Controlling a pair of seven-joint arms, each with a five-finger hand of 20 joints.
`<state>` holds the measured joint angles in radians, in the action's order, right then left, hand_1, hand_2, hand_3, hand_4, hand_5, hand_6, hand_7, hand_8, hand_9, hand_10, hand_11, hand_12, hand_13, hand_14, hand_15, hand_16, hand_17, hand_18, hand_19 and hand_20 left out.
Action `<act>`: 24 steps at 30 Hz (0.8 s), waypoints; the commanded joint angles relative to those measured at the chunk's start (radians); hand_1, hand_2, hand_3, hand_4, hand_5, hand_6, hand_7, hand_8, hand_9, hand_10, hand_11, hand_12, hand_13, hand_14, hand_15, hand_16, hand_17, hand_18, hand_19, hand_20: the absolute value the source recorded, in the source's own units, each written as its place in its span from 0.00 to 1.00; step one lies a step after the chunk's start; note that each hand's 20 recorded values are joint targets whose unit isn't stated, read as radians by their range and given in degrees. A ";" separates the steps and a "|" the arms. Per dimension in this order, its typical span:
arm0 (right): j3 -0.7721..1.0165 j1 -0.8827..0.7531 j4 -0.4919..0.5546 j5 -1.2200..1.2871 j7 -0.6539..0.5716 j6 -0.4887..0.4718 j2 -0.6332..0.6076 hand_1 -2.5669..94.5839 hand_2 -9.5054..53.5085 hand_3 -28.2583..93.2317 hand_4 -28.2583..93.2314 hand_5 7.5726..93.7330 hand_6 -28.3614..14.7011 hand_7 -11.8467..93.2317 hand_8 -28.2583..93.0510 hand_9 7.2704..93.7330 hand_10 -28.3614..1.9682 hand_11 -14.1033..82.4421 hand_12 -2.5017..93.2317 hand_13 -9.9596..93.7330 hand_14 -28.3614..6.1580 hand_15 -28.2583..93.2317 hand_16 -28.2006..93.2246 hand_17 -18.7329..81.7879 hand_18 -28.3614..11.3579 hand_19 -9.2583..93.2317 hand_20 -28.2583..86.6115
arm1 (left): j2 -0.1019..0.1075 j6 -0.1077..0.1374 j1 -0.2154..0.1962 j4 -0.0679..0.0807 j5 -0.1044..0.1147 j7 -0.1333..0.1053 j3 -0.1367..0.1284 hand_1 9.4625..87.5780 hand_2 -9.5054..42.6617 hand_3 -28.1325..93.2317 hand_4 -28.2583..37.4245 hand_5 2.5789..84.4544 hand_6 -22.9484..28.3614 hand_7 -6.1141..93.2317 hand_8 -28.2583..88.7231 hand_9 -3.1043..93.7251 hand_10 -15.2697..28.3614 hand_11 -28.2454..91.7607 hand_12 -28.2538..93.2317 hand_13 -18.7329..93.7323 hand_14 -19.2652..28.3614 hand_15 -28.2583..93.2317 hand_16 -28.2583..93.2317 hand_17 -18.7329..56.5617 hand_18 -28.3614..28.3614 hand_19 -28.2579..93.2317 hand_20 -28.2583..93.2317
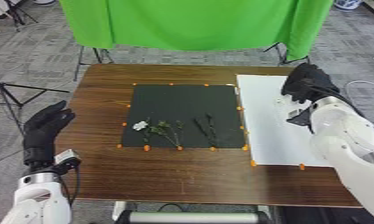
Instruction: Arrange flowers
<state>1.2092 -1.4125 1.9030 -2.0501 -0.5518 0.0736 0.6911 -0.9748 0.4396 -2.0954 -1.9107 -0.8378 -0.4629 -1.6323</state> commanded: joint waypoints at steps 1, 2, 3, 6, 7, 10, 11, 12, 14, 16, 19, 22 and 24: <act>-0.249 0.374 -0.013 0.098 0.088 0.014 0.078 0.68 0.00 0.73 0.11 0.85 0.64 0.32 0.33 0.98 0.63 0.23 0.44 1.00 0.79 0.68 0.49 0.83 0.43 1.00 0.64 | 0.002 0.009 -0.017 0.015 0.000 0.012 0.003 0.42 0.03 0.81 0.28 0.61 0.46 0.31 0.15 0.55 0.64 0.47 0.33 0.56 0.73 0.48 0.21 0.46 0.75 0.45 0.42; -0.293 0.414 -0.034 0.107 0.093 0.013 0.101 0.68 0.00 0.73 0.11 0.85 0.65 0.32 0.33 0.98 0.63 0.23 0.44 1.00 0.79 0.68 0.49 0.83 0.43 1.00 0.64 | 0.001 0.007 -0.015 0.015 -0.005 0.017 0.003 0.42 0.03 0.81 0.28 0.61 0.46 0.31 0.15 0.55 0.64 0.47 0.33 0.56 0.73 0.48 0.21 0.46 0.75 0.45 0.42; -0.334 0.450 -0.051 0.121 0.099 0.003 0.124 0.68 0.00 0.73 0.11 0.85 0.65 0.32 0.33 0.98 0.64 0.23 0.44 1.00 0.79 0.68 0.49 0.83 0.43 1.00 0.64 | 0.002 0.004 -0.011 0.017 -0.006 0.016 0.005 0.42 0.03 0.81 0.28 0.61 0.46 0.31 0.15 0.55 0.64 0.47 0.33 0.56 0.73 0.48 0.21 0.46 0.75 0.45 0.42; -0.447 0.533 -0.106 0.146 0.115 -0.012 0.203 0.68 0.00 0.73 0.11 0.85 0.65 0.32 0.33 0.98 0.63 0.23 0.44 1.00 0.79 0.68 0.49 0.83 0.43 1.00 0.64 | 0.004 0.003 0.000 0.020 -0.011 0.018 0.013 0.42 0.03 0.81 0.28 0.61 0.46 0.31 0.15 0.55 0.64 0.47 0.33 0.56 0.73 0.48 0.21 0.46 0.75 0.45 0.42; -0.481 0.551 -0.123 0.146 0.123 -0.013 0.229 0.68 0.00 0.73 0.11 0.85 0.65 0.32 0.33 0.98 0.63 0.23 0.44 1.00 0.79 0.68 0.49 0.83 0.43 1.00 0.64 | 0.005 0.000 0.005 0.021 -0.010 0.020 0.017 0.42 0.03 0.81 0.28 0.61 0.46 0.31 0.15 0.55 0.64 0.47 0.33 0.56 0.73 0.48 0.21 0.46 0.75 0.45 0.42; -0.589 0.611 -0.170 0.156 0.140 -0.033 0.302 0.68 0.00 0.73 0.11 0.85 0.65 0.32 0.33 0.98 0.64 0.23 0.45 1.00 0.80 0.69 0.49 0.83 0.44 1.00 0.64 | 0.008 -0.008 0.016 0.024 -0.019 0.022 0.027 0.42 0.03 0.81 0.28 0.61 0.46 0.31 0.15 0.55 0.64 0.47 0.33 0.56 0.73 0.48 0.21 0.46 0.75 0.45 0.42; -0.624 0.629 -0.188 0.164 0.154 -0.035 0.322 0.68 0.00 0.73 0.11 0.85 0.65 0.32 0.33 0.98 0.64 0.23 0.44 1.00 0.80 0.69 0.49 0.83 0.44 1.00 0.64 | 0.009 -0.011 0.023 0.027 -0.023 0.025 0.032 0.42 0.03 0.81 0.28 0.61 0.46 0.31 0.15 0.55 0.64 0.47 0.33 0.56 0.73 0.48 0.21 0.46 0.75 0.45 0.42; -0.654 0.645 -0.204 0.163 0.163 -0.055 0.344 0.67 0.00 0.73 0.11 0.85 0.65 0.32 0.33 0.98 0.64 0.23 0.44 1.00 0.80 0.69 0.49 0.83 0.44 1.00 0.64 | 0.010 -0.011 0.029 0.030 -0.026 0.025 0.037 0.42 0.03 0.81 0.28 0.61 0.46 0.31 0.15 0.55 0.64 0.47 0.33 0.56 0.73 0.48 0.21 0.46 0.75 0.45 0.42; -0.716 0.671 -0.233 0.151 0.169 -0.060 0.379 0.67 0.00 0.73 0.11 0.85 0.65 0.32 0.32 0.98 0.65 0.23 0.44 1.00 0.81 0.69 0.49 0.84 0.44 1.00 0.64 | 0.013 -0.017 0.027 0.026 -0.026 0.025 0.038 0.42 0.03 0.81 0.28 0.61 0.46 0.31 0.15 0.55 0.64 0.47 0.33 0.56 0.73 0.48 0.21 0.46 0.75 0.45 0.42; -0.744 0.675 -0.263 0.149 0.185 -0.089 0.422 0.66 0.00 0.74 0.11 0.85 0.66 0.33 0.32 0.98 0.65 0.23 0.45 1.00 0.81 0.69 0.48 0.84 0.44 1.00 0.65 | 0.013 -0.013 0.033 0.028 -0.026 0.023 0.043 0.41 0.03 0.81 0.28 0.61 0.45 0.31 0.15 0.56 0.63 0.47 0.33 0.56 0.73 0.48 0.21 0.46 0.75 0.45 0.42; -0.774 0.671 -0.299 0.153 0.202 -0.118 0.468 0.65 0.00 0.75 0.10 0.85 0.66 0.33 0.32 0.98 0.65 0.23 0.45 1.00 0.81 0.69 0.48 0.84 0.44 1.00 0.65 | 0.020 -0.019 0.041 0.026 -0.026 0.021 0.050 0.41 0.03 0.82 0.28 0.61 0.45 0.32 0.15 0.56 0.62 0.47 0.33 0.56 0.73 0.48 0.21 0.47 0.75 0.44 0.42; -0.802 0.675 -0.336 0.159 0.207 -0.126 0.508 0.65 0.00 0.76 0.10 0.85 0.66 0.33 0.32 0.99 0.65 0.23 0.45 1.00 0.81 0.69 0.48 0.84 0.44 1.00 0.65 | 0.024 -0.023 0.048 0.025 -0.031 0.020 0.058 0.41 0.03 0.82 0.28 0.60 0.44 0.32 0.14 0.56 0.61 0.47 0.33 0.56 0.72 0.47 0.21 0.47 0.74 0.44 0.42; -0.820 0.681 -0.358 0.153 0.213 -0.125 0.531 0.64 0.00 0.76 0.09 0.85 0.67 0.33 0.32 0.99 0.66 0.23 0.45 1.00 0.81 0.69 0.48 0.84 0.44 1.00 0.65 | 0.026 -0.025 0.053 0.025 -0.036 0.021 0.062 0.40 0.02 0.83 0.27 0.60 0.43 0.33 0.14 0.56 0.60 0.47 0.33 0.56 0.71 0.47 0.21 0.47 0.74 0.44 0.42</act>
<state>0.4450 -0.7248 1.5868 -1.8887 -0.3626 -0.0407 1.1188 -0.9582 0.4340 -2.0568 -1.8827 -0.8589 -0.4471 -1.5843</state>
